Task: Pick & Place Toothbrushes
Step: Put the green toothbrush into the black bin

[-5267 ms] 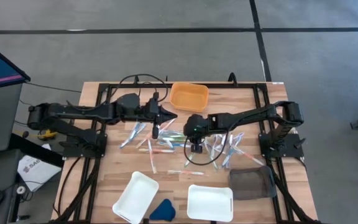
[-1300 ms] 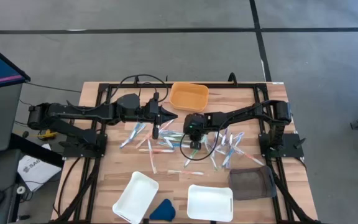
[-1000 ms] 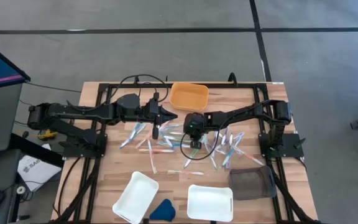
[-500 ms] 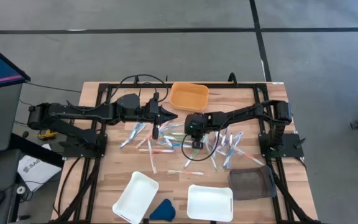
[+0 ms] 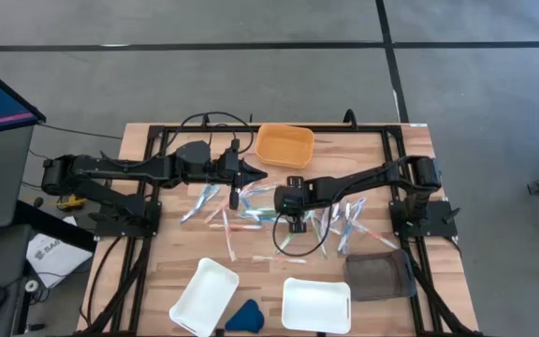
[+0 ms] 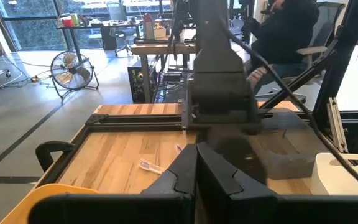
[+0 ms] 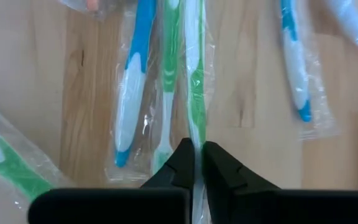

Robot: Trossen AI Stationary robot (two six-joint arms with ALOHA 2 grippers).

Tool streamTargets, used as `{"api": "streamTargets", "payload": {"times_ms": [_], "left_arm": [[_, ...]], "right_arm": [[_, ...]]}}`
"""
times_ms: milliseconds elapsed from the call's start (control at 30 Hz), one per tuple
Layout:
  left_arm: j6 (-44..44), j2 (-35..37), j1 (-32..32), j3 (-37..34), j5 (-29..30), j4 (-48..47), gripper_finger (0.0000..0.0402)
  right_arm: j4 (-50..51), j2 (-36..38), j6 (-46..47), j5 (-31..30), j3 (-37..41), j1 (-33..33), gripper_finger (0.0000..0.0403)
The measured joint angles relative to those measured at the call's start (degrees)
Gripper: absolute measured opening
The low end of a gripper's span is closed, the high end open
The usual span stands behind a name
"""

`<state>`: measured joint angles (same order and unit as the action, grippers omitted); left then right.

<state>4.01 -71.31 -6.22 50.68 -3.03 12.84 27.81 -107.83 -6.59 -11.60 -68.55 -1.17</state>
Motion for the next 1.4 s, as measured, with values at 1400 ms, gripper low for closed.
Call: {"api": "streamTargets", "payload": {"times_ms": [1400], "left_arm": [[0.0, 0.0, 0.0, 0.0, 0.0, -0.4, 0.0003]], "right_arm": [[21.1, 23.7, 30.4, -23.3, 4.2, -23.8, 0.0012]]}}
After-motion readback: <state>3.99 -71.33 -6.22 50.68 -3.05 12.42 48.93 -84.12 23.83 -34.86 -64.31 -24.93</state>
